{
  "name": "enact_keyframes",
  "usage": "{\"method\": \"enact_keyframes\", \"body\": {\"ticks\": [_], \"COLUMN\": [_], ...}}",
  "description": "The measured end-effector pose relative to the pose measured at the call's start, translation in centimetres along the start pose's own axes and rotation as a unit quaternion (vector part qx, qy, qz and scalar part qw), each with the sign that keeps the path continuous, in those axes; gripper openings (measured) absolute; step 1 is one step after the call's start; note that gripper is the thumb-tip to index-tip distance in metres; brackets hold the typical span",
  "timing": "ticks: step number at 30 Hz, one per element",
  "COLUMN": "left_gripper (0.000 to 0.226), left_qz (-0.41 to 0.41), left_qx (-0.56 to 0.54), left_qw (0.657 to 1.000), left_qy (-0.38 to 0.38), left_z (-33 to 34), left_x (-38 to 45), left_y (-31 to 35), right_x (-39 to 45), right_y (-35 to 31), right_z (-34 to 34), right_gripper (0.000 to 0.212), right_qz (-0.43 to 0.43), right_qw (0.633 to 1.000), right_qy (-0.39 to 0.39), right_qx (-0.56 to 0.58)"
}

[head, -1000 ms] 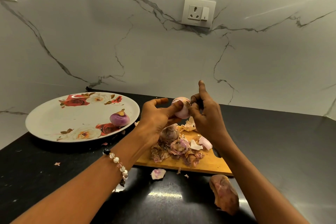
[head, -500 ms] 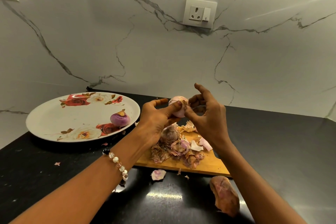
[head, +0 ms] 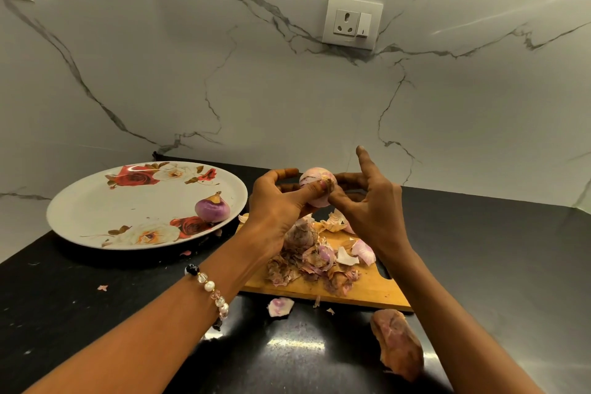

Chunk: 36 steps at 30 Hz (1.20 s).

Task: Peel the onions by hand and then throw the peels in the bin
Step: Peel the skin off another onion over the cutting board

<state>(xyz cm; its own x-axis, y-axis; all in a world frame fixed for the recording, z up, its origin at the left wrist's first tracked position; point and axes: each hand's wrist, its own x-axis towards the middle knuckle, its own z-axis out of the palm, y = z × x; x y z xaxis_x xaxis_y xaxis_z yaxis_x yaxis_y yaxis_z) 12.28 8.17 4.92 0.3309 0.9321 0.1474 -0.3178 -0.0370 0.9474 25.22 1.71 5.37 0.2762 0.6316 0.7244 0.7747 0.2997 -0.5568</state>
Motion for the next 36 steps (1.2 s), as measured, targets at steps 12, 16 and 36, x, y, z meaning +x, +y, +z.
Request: {"method": "enact_keyframes", "body": {"ticks": [12,16,36], "left_gripper": [0.077,0.060,0.055], "left_qz": [0.002,-0.018,-0.013], "left_qx": [0.000,-0.040,-0.040], "left_qw": [1.000,0.999,0.999], "left_qy": [0.003,-0.004,-0.001], "left_z": [0.11,0.05,0.31], "left_x": [-0.21,-0.06,-0.21], "left_y": [-0.02,0.16,0.37], "right_x": [-0.15,0.07,0.09], "right_y": [0.15,0.56,0.76], "right_z": [0.70,0.06,-0.06], "right_gripper": [0.074,0.062,0.074], "right_qz": [0.004,0.026,0.083], "right_qw": [1.000,0.998,0.988], "right_qy": [0.017,0.054,0.023], "right_qx": [-0.018,0.007,0.130]}}
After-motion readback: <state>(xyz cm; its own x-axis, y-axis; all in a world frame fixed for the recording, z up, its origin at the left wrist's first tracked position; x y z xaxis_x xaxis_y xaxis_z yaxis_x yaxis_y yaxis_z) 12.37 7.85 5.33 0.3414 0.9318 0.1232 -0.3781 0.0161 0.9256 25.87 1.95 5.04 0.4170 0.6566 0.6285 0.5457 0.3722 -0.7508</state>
